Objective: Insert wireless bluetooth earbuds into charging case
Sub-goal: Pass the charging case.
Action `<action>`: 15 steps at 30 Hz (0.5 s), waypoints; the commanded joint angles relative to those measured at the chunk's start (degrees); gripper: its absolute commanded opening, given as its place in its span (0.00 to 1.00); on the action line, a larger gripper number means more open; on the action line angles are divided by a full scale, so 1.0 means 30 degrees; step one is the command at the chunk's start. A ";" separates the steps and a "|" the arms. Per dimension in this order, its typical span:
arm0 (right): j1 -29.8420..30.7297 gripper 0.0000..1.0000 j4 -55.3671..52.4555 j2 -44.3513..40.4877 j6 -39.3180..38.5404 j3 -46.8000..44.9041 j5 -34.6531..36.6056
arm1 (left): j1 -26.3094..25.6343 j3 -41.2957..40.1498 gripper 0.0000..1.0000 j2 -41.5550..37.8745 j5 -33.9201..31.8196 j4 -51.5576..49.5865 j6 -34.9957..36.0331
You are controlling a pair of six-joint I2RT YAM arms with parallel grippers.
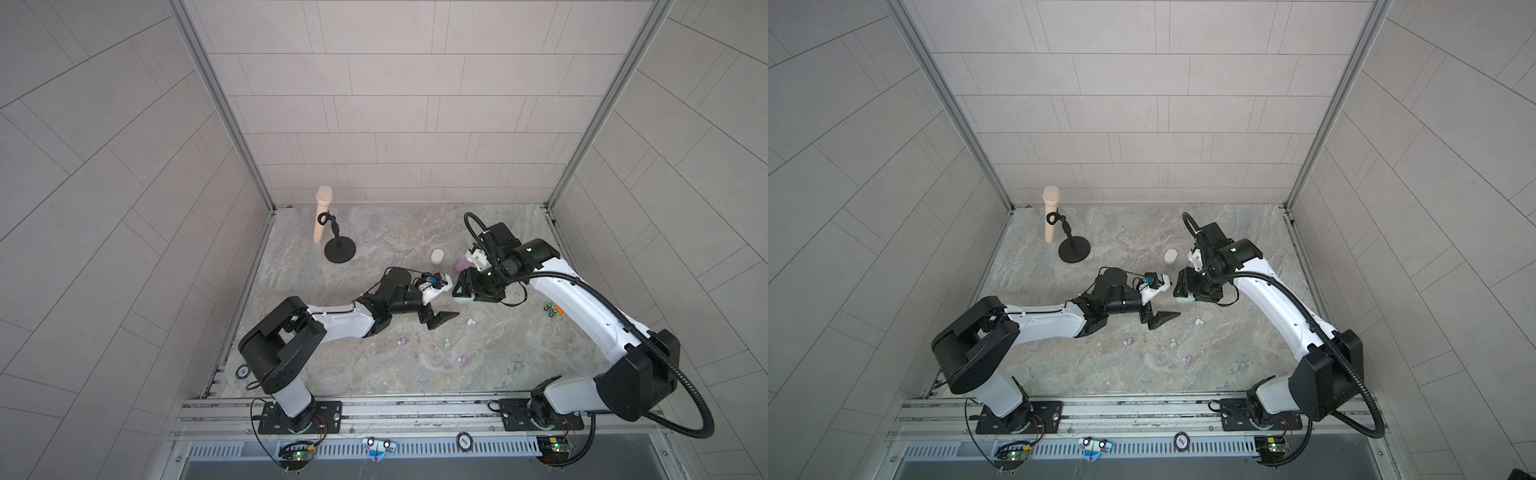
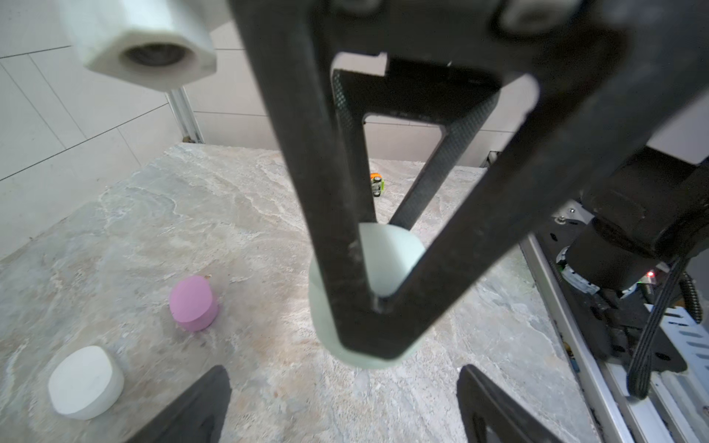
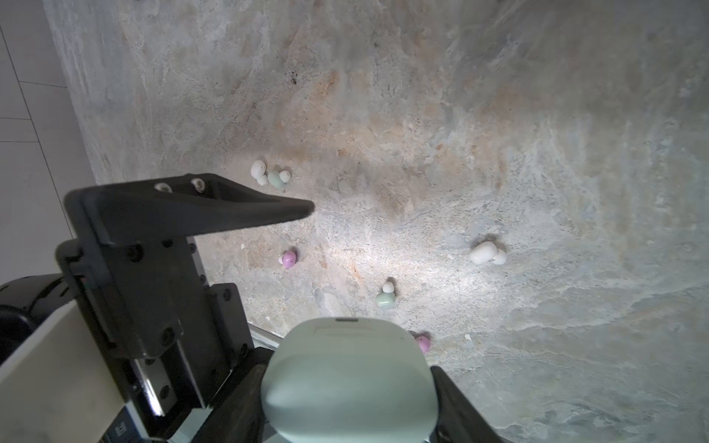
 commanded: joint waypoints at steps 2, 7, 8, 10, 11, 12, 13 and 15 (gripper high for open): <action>0.0309 0.37 0.0293 0.0118 0.0505 0.0218 -0.0694 | -0.0011 0.0089 0.93 0.0137 0.0890 0.3223 -0.0886; 0.0557 0.37 0.0641 0.0116 0.0786 0.0289 -0.1077 | -0.0018 0.0184 0.89 0.0351 0.1470 0.3873 -0.1196; 0.0572 0.37 0.0639 0.0116 0.0821 0.0315 -0.1083 | -0.0012 0.0201 0.88 0.0348 0.1472 0.3785 -0.1164; 0.0601 0.37 0.0638 0.0087 0.0863 0.0319 -0.1080 | -0.0050 0.0265 0.86 0.0392 0.1458 0.3385 -0.0882; 0.0616 0.36 0.0638 0.0087 0.0883 0.0319 -0.1079 | -0.0077 0.0265 0.85 0.0408 0.1387 0.3251 -0.0784; 0.0658 0.37 0.0638 0.0094 0.0921 0.0319 -0.1119 | -0.0078 0.0257 0.84 0.0459 0.1429 0.3235 -0.0696; 0.0693 0.36 0.0644 0.0119 0.0940 0.0291 -0.1119 | -0.0078 0.0285 0.83 0.0466 0.1430 0.3282 -0.0673; 0.0728 0.36 0.0751 0.0116 0.1055 0.0290 -0.1189 | -0.0107 0.0385 0.81 0.0556 0.1552 0.3103 -0.0666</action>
